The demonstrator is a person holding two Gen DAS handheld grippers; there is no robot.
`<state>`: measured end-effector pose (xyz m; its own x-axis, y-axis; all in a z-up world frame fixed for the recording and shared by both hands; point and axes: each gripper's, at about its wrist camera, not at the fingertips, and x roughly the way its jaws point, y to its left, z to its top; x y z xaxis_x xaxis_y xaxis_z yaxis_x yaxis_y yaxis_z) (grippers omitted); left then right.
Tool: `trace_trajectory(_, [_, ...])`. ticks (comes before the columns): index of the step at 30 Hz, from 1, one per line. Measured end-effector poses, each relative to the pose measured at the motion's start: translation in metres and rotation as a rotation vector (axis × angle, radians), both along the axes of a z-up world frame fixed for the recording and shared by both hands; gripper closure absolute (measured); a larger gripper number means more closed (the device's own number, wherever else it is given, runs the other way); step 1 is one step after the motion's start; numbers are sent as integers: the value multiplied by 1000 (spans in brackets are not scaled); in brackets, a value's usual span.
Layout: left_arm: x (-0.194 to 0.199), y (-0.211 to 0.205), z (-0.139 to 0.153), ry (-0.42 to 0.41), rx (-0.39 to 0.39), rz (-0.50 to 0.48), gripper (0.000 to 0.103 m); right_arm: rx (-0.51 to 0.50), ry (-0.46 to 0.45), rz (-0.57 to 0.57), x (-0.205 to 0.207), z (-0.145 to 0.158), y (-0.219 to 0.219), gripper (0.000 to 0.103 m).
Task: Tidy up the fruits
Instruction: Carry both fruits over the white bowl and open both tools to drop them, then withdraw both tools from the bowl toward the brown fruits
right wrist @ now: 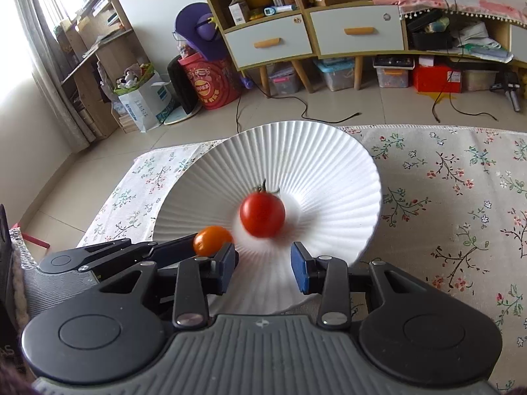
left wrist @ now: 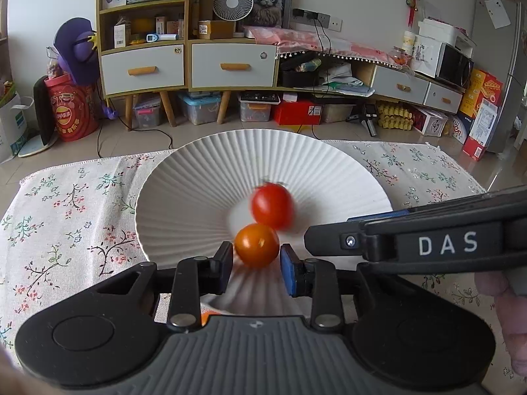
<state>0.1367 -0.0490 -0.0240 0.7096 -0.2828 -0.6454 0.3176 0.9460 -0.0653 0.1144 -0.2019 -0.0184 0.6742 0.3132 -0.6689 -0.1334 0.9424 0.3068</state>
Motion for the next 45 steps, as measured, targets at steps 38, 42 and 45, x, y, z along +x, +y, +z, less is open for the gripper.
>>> trace_trajectory(38, [-69,29,18,31,81,15,3,-110,-101,52,-69,28,-10,5])
trace_trajectory(42, [-80,32,16,40,88,4,3,-132,-82,74,-80,21,-8,4])
trace_trajectory(45, [-89,35,15,54,95,-14,3,-157,-89,96,-91,19,-6,3])
